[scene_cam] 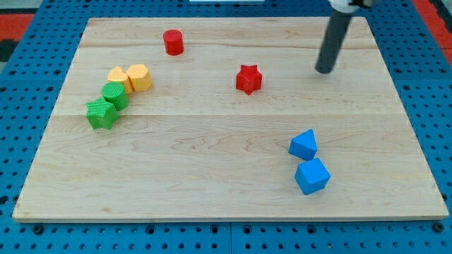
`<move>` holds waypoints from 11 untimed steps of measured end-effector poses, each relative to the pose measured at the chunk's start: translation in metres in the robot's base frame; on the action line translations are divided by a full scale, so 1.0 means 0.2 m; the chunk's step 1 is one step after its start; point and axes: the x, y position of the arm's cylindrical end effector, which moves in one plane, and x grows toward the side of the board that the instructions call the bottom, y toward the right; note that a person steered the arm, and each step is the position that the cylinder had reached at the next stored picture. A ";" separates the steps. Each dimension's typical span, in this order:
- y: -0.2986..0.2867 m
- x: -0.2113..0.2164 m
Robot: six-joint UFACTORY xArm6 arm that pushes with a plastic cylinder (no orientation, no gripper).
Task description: Move the red star to the top of the blue triangle
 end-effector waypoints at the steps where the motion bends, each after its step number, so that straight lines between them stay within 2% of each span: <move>1: -0.40 -0.04; 2: -0.58 0.02; 4: -0.57 0.28; 5: -0.80 0.22; 7: -0.42 0.56; 11: -0.31 0.59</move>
